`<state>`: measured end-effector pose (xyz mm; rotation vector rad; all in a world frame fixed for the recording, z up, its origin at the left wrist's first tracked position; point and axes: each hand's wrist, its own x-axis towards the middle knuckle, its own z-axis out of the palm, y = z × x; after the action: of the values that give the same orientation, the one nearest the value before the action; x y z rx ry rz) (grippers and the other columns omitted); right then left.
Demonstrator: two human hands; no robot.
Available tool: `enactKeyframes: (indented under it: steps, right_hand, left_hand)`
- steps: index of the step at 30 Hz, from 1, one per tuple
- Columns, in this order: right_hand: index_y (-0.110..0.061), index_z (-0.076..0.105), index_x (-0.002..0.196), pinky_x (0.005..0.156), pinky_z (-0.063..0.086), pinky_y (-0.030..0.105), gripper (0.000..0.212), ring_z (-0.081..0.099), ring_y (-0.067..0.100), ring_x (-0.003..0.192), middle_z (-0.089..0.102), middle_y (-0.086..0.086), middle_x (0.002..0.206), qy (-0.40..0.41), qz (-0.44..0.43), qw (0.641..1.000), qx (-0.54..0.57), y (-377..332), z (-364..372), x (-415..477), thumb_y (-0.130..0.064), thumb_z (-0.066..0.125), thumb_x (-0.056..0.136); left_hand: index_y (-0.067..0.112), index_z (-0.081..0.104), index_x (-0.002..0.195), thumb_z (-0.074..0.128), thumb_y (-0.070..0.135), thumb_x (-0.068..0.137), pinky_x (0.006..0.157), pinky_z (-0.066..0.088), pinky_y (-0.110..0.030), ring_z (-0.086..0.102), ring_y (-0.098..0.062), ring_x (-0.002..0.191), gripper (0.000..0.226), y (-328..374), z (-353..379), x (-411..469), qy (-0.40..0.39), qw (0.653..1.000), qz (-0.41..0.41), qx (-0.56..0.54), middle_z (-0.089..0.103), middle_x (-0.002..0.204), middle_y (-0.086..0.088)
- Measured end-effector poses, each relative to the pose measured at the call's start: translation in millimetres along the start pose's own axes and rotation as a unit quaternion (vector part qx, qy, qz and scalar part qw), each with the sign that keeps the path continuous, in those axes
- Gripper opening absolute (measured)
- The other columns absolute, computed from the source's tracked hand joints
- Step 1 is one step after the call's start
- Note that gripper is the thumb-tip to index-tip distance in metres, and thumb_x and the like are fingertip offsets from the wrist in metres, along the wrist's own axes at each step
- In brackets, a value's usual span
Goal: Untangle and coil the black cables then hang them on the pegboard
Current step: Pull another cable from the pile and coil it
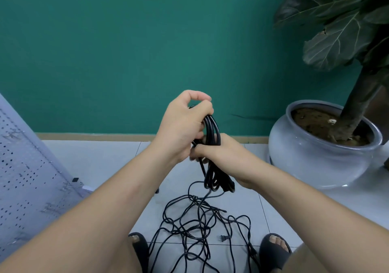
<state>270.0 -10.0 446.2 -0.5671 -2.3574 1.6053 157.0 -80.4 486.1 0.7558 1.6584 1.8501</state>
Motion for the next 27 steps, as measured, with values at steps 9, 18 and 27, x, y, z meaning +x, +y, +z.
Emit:
enactKeyframes:
  steps: [9, 18, 27]
  right_hand:
    - [-0.001, 0.061, 0.097, 0.064, 0.054, 0.039, 0.018, 0.062, 0.018, 0.055, 0.058, -0.002, 0.061, 0.044, 0.002, 0.999, -0.013, -0.9, 9.8, 3.6, -0.018, 0.060, 0.106]
    - [-0.009, 0.067, 0.079, 0.061, 0.047, 0.032, 0.034, 0.060, 0.025, 0.052, 0.057, 0.006, 0.058, 0.045, 0.034, 0.998, 0.036, 2.6, -13.7, 4.4, -0.028, 0.063, 0.107]
    - [-0.010, 0.063, 0.077, 0.055, 0.042, 0.034, 0.034, 0.044, 0.024, 0.047, 0.046, 0.010, 0.057, 0.153, -0.042, 0.968, 0.196, -3.3, -53.5, 0.3, -0.025, 0.064, 0.108]
  left_hand:
    - [0.014, 0.066, 0.107, 0.054, 0.000, 0.093, 0.045, 0.020, -0.027, 0.019, -0.016, 0.051, 0.024, 3.1, -6.3, 12.3, 0.013, 0.999, 0.004, -0.052, 0.039, 0.072, -0.004]
    - [0.016, 0.065, 0.111, 0.061, 0.044, 0.107, 0.072, 0.048, -0.034, 0.061, -0.019, 0.072, 0.028, -11.2, -5.7, 18.4, -0.034, 0.997, -0.011, -0.061, 0.061, 0.080, -0.002]
    - [0.020, 0.073, 0.098, 0.055, 0.020, 0.095, 0.109, 0.050, -0.039, 0.074, -0.007, 0.102, 0.017, -52.0, 10.3, -11.1, -0.258, 0.951, -0.092, 0.147, 0.080, 0.104, 0.006]
